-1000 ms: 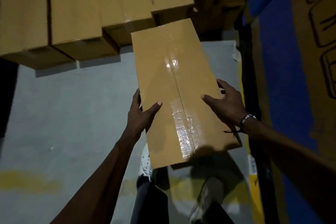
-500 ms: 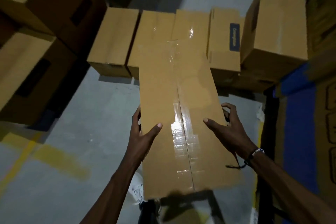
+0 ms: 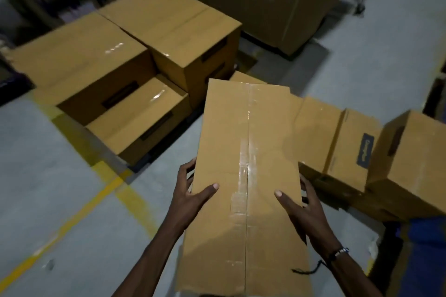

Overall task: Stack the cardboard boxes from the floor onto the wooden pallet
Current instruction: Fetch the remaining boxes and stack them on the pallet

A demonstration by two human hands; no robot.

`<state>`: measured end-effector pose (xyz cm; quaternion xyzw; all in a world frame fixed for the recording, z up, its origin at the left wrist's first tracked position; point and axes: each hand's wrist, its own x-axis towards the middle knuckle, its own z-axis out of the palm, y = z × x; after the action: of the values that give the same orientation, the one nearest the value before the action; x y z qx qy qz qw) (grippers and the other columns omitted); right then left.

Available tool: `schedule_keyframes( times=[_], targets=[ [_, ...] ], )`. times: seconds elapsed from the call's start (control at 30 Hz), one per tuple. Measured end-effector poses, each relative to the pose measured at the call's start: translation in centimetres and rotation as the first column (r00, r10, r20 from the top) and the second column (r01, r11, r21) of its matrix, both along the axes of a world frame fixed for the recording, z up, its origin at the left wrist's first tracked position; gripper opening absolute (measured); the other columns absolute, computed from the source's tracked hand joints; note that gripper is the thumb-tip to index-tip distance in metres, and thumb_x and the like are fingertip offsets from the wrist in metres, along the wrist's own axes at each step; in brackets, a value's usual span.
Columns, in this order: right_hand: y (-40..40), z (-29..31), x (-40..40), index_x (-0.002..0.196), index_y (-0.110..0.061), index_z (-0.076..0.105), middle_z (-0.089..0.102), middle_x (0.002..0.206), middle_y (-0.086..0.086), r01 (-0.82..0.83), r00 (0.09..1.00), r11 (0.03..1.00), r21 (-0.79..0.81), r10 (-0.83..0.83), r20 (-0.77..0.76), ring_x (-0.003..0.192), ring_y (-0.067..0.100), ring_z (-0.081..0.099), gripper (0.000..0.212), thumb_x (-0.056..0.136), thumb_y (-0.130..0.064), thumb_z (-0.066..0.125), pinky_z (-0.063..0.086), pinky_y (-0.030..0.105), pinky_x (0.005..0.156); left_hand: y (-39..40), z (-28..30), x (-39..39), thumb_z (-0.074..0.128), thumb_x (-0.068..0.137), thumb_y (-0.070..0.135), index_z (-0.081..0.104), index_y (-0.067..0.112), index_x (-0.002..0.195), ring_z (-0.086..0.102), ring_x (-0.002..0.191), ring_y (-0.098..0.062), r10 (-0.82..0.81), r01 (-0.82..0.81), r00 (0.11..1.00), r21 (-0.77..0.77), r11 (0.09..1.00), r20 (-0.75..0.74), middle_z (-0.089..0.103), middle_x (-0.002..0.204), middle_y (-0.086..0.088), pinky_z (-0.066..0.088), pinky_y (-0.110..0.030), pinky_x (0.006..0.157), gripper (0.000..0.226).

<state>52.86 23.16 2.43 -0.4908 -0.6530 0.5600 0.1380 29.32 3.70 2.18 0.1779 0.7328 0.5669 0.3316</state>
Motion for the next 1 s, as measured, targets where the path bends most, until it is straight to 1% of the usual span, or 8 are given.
schedule_keyframes(
  times=[0.17, 0.33, 0.53, 0.63, 0.7, 0.77, 0.93, 1.0],
  targets=[
    [-2.9, 7.2, -6.8, 0.15, -0.05, 0.035, 0.039, 0.148, -0.023, -0.044, 0.997, 0.999, -0.017, 0.043, -0.061, 0.134, 0.007, 0.04, 0.085, 0.079, -0.052, 0.082, 0.038, 0.044, 0.112, -3.8, 6.9, -5.6, 0.087, 0.085, 0.033, 0.043, 0.052, 0.141, 0.056, 0.121, 0.01, 0.069, -0.069, 0.998, 0.008, 0.998, -0.012, 0.052, 0.143, 0.027, 0.058, -0.029, 0.092, 0.073],
    [-5.0, 12.5, -13.0, 0.14, -0.041, 0.044, 0.059, 0.13, -0.014, -0.121, 0.978, 0.99, -0.067, 0.108, -0.177, 0.118, 0.006, 0.058, 0.069, 0.084, -0.037, 0.082, 0.051, 0.028, 0.085, -7.6, 11.8, -9.1, 0.088, 0.084, 0.037, 0.042, 0.051, 0.143, 0.057, 0.125, 0.006, 0.165, -0.165, 0.986, 0.021, 0.986, 0.002, 0.055, 0.144, 0.023, 0.059, -0.036, 0.097, 0.076],
    [-5.9, 15.9, -20.7, 0.133, -0.044, 0.043, 0.061, 0.13, -0.009, -0.261, 0.949, 0.964, -0.046, 0.247, -0.197, 0.121, 0.019, 0.061, 0.07, 0.079, -0.046, 0.087, 0.055, 0.047, 0.096, -11.2, 16.0, -13.8, 0.086, 0.088, 0.027, 0.044, 0.041, 0.143, 0.054, 0.127, 0.01, 0.259, -0.256, 0.965, 0.055, 0.965, -0.044, 0.053, 0.144, 0.024, 0.052, -0.019, 0.098, 0.07],
    [-6.3, 17.1, -25.0, 0.137, -0.038, 0.038, 0.06, 0.129, -0.006, -0.309, 0.93, 0.95, -0.053, 0.29, -0.227, 0.118, 0.02, 0.062, 0.072, 0.082, -0.041, 0.084, 0.057, 0.039, 0.089, -12.2, 17.1, -17.1, 0.085, 0.089, 0.027, 0.043, 0.039, 0.141, 0.052, 0.119, 0.019, 0.291, -0.288, 0.954, 0.055, 0.956, -0.069, 0.05, 0.137, 0.03, 0.05, -0.01, 0.088, 0.068],
    [-6.4, 17.6, -27.9, 0.141, -0.035, 0.034, 0.059, 0.131, -0.005, -0.339, 0.917, 0.94, -0.037, 0.321, -0.238, 0.119, 0.019, 0.062, 0.074, 0.084, -0.039, 0.081, 0.057, 0.038, 0.089, -12.5, 17.5, -19.8, 0.086, 0.087, 0.034, 0.043, 0.042, 0.14, 0.051, 0.125, 0.011, 0.303, -0.299, 0.949, 0.056, 0.953, -0.087, 0.049, 0.14, 0.027, 0.051, -0.02, 0.094, 0.069],
    [-6.3, 17.6, -30.6, 0.14, -0.04, 0.033, 0.058, 0.133, -0.007, -0.362, 0.909, 0.932, -0.024, 0.347, -0.23, 0.121, 0.018, 0.061, 0.075, 0.084, -0.046, 0.082, 0.055, 0.046, 0.099, -12.7, 17.7, -22.7, 0.086, 0.086, 0.037, 0.043, 0.043, 0.14, 0.05, 0.123, 0.009, 0.306, -0.303, 0.947, 0.044, 0.952, -0.1, 0.048, 0.142, 0.026, 0.051, -0.03, 0.097, 0.07],
    [-5.9, 16.8, -37.9, 0.137, -0.048, 0.033, 0.058, 0.136, -0.009, -0.325, 0.926, 0.946, 0.0, 0.318, -0.203, 0.125, 0.019, 0.058, 0.083, 0.074, -0.063, 0.084, 0.049, 0.056, 0.106, -12.2, 18.0, -30.6, 0.087, 0.084, 0.042, 0.042, 0.045, 0.142, 0.054, 0.13, -0.009, 0.287, -0.286, 0.946, 0.035, 0.958, -0.153, 0.048, 0.146, 0.019, 0.053, -0.036, 0.099, 0.074],
    [-5.6, 16.5, -40.9, 0.136, -0.049, 0.034, 0.058, 0.138, -0.009, -0.304, 0.932, 0.953, 0.006, 0.299, -0.203, 0.127, 0.019, 0.057, 0.086, 0.07, -0.068, 0.085, 0.049, 0.056, 0.106, -12.0, 17.8, -33.9, 0.088, 0.082, 0.044, 0.042, 0.044, 0.142, 0.054, 0.132, -0.008, 0.278, -0.279, 0.947, 0.021, 0.96, -0.16, 0.048, 0.148, 0.017, 0.052, -0.033, 0.1, 0.075]
  ],
)
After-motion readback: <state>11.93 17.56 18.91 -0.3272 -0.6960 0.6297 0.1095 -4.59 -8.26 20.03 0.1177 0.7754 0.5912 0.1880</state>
